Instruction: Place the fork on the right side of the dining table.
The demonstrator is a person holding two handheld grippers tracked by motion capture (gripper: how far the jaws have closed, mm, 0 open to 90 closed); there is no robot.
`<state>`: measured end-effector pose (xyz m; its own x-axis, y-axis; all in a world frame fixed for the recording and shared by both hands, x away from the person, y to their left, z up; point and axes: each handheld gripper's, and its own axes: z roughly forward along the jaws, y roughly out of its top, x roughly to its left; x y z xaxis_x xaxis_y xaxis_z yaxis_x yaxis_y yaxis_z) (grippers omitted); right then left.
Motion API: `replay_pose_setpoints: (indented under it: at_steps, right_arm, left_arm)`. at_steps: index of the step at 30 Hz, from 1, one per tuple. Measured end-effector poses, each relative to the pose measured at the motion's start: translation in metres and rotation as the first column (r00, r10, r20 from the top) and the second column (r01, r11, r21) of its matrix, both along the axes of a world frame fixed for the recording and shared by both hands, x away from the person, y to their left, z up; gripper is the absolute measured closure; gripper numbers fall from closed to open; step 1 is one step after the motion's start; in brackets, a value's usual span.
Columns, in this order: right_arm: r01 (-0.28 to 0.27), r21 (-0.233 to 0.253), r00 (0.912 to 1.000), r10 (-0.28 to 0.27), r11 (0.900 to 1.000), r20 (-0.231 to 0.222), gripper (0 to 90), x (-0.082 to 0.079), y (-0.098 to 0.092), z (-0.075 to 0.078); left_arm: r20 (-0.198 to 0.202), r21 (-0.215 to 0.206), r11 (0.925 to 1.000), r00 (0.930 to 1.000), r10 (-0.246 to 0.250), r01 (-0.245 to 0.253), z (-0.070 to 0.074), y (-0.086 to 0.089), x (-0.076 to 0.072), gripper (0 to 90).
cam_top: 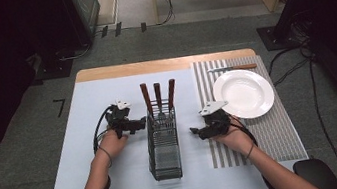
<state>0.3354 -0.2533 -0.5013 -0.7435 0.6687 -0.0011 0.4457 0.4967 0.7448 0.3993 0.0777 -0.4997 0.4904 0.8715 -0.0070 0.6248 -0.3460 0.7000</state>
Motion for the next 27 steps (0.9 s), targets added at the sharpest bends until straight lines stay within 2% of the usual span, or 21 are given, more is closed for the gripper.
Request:
replay_pose_setpoints:
  at_steps: [8, 13, 15, 20, 21, 23, 24, 27]
  right_arm:
    - [-0.012, -0.001, 0.9999, 0.012, 1.0, 0.006, 26.9, -0.001, 0.0, 0.0]
    - [-0.002, 0.006, 1.0, 0.002, 1.0, -0.005, 27.2, -0.001, 0.0, 0.001]
    - [0.007, 0.008, 0.9997, -0.007, 1.0, -0.024, 33.6, 0.0, -0.001, 0.003]
    - [0.03, 0.038, 0.9982, -0.028, 0.999, -0.054, 36.7, 0.003, -0.003, 0.013]
    - [0.047, 0.051, 0.9976, -0.044, 0.998, -0.054, 39.4, 0.004, -0.005, 0.02]
    - [0.048, 0.057, 0.9975, -0.044, 0.997, -0.054, 41.0, 0.005, -0.006, 0.024]
    - [0.036, 0.063, 0.998, -0.033, 0.997, -0.054, 42.4, 0.006, -0.005, 0.032]
    - [0.024, 0.051, 0.9988, -0.022, 0.998, -0.043, 44.9, 0.007, -0.004, 0.042]
  left_arm:
    - [0.0, 0.0, 1.0, 1.0, 0.0, 0.0, 0.0, 0.0, 0.0, 0.0]
    - [0.0, 0.0, 1.0, 1.0, 0.0, 0.0, 0.0, 0.0, 0.0, 0.0]
    - [0.0, 0.0, 1.0, 1.0, 0.0, 0.0, 0.0, 0.0, 0.0, 0.0]
    - [0.0, 0.0, 1.0, 1.0, 0.0, 0.0, 0.0, 0.0, 0.0, 0.0]
    - [0.0, 0.0, 1.0, 1.0, 0.0, 0.0, 0.0, 0.0, 0.0, 0.0]
    - [0.0, 0.0, 1.0, 1.0, 0.0, 0.0, 0.0, 0.0, 0.0, 0.0]
    - [0.001, -0.001, 1.0, 1.0, 0.001, -0.001, 0.0, 0.0, 0.0, 0.0]
    - [0.001, 0.0, 1.0, 1.0, 0.001, -0.001, 0.0, 0.0, 0.0, 0.0]
